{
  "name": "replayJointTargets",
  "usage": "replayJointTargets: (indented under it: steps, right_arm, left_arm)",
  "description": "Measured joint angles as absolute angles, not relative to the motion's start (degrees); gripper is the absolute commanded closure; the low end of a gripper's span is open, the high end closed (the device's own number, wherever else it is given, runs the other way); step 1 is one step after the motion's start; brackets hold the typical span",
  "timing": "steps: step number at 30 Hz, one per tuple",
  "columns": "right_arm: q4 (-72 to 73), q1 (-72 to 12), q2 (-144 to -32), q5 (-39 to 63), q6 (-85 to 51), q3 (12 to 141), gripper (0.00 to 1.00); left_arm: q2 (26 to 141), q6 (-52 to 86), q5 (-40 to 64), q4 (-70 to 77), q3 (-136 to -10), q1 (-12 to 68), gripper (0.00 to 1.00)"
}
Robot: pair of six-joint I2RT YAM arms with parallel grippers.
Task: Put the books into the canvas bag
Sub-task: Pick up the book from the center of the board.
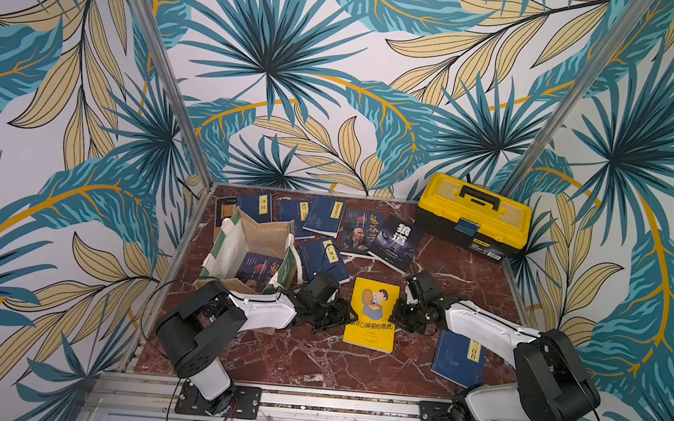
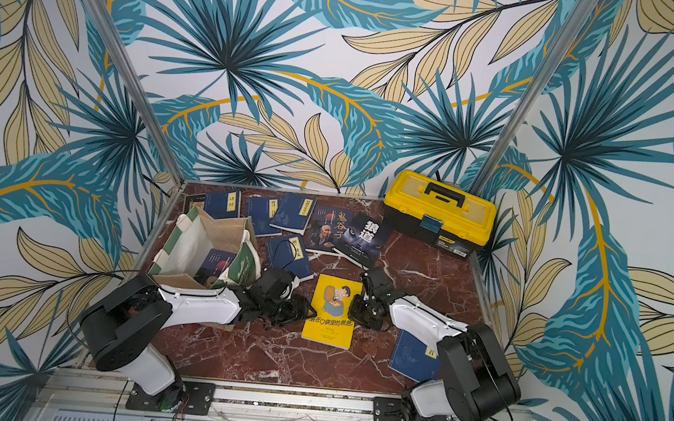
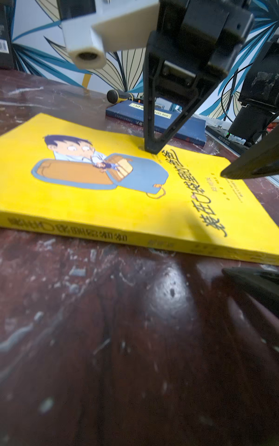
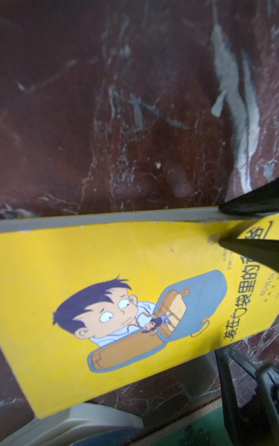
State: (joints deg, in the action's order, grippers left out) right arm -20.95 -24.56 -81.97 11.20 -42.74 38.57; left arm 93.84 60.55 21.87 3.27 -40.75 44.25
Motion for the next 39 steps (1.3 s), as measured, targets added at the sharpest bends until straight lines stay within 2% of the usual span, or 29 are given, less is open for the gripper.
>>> replayJointTargets:
  steps: [4,9,18,27,31,34,36,38,39]
  right_arm:
    - [-20.88,-24.56,-82.08,11.27,-42.59,38.57,0.81]
    - [-20.64,-24.40,-82.54,11.66,-42.35,38.63,0.82]
    - [-20.62,-24.29,-82.98,11.88,-41.95,38.85,0.82]
    - [-20.10,-24.25,-82.13,11.77,-42.19,38.26,0.82]
    - [-19.94,-24.25,-81.65,11.55,-42.13,37.95,0.83]
    - [-19.97,-24.25,-81.12,11.16,-41.93,37.65,0.82]
    - [-20.21,-24.29,-80.86,10.98,-41.91,37.65,0.78]
    - [-21.04,-24.43,-80.38,11.05,-41.67,37.65,0.77]
    - [-21.74,-24.53,-79.81,11.25,-41.56,37.65,0.73]
  left_arm:
    - [94.54,60.53,22.94,4.64,-40.80,44.21,0.43]
    - [95.44,60.55,25.43,6.57,-40.75,44.18,0.53]
    - [92.47,61.58,28.73,6.81,-40.29,43.77,0.64]
    - [91.79,63.51,29.41,9.72,-40.29,45.08,0.70]
    - [93.01,64.36,29.43,10.28,-40.34,45.84,0.80]
    - [93.17,64.97,29.47,10.70,-40.38,46.06,0.92]
    - [93.14,65.17,29.65,10.92,-40.40,46.06,1.00]
    - [92.90,64.86,29.80,10.48,-40.49,46.04,1.00]
    - [92.38,64.36,29.95,9.41,-40.71,46.04,1.00]
